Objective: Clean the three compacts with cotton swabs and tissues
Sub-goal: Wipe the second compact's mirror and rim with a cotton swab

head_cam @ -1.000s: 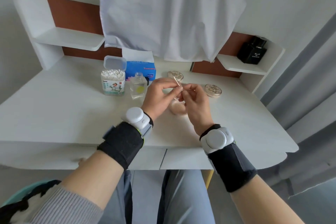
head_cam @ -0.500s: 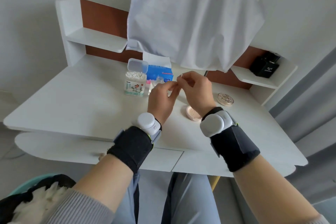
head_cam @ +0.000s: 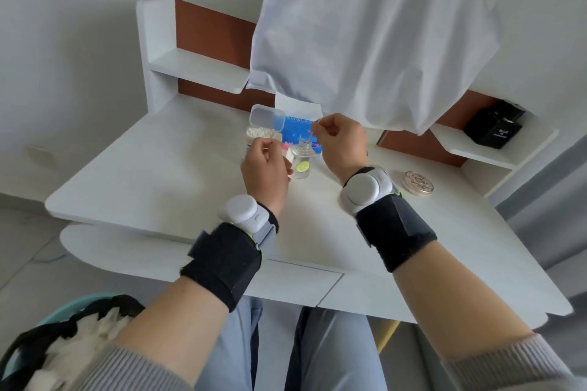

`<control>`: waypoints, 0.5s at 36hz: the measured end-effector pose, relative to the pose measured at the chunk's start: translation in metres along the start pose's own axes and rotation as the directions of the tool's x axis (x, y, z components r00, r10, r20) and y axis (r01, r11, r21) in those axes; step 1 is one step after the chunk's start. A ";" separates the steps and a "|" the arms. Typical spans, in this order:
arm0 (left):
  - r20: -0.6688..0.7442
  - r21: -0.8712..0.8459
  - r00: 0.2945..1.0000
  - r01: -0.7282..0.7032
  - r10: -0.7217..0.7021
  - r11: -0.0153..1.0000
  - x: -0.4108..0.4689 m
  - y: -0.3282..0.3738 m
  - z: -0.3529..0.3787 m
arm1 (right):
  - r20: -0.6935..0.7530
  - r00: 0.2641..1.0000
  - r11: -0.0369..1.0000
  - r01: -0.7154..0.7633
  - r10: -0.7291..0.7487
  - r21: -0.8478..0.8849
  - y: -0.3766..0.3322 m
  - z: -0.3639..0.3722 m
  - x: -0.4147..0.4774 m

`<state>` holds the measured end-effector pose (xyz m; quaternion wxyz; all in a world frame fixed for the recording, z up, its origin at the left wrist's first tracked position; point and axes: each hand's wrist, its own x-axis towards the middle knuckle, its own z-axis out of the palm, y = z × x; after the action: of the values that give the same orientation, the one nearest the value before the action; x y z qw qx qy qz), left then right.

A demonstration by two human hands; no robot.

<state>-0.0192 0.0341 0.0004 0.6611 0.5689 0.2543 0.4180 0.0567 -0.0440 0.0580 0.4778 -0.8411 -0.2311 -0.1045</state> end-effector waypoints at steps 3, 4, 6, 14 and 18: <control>0.002 0.018 1.000 -0.006 0.006 1.000 0.001 -0.002 0.001 | 0.067 0.998 0.997 0.001 0.005 -0.082 0.005 0.003 -0.003; 0.004 0.021 1.000 -0.005 0.005 1.000 0.001 -0.002 0.001 | 0.079 0.997 0.997 -0.003 0.010 -0.083 0.006 0.003 -0.004; 0.009 0.023 1.000 -0.009 0.009 1.000 0.001 -0.003 0.001 | 0.085 0.996 0.998 -0.021 0.027 -0.063 0.009 0.005 -0.005; 0.048 0.062 0.997 -0.066 0.063 0.996 -0.001 -0.004 0.001 | 0.109 0.990 0.996 -0.090 0.089 -0.002 0.011 0.005 -0.002; 0.146 0.197 0.965 -0.244 0.218 0.950 -0.005 -0.009 0.003 | 0.117 0.988 0.995 -0.102 0.099 0.016 0.012 0.006 -0.002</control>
<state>-0.0171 0.0281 -0.0083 0.5572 0.6868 0.1881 0.4272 0.0601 -0.0447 0.0453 0.4775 -0.8509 -0.2170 -0.0285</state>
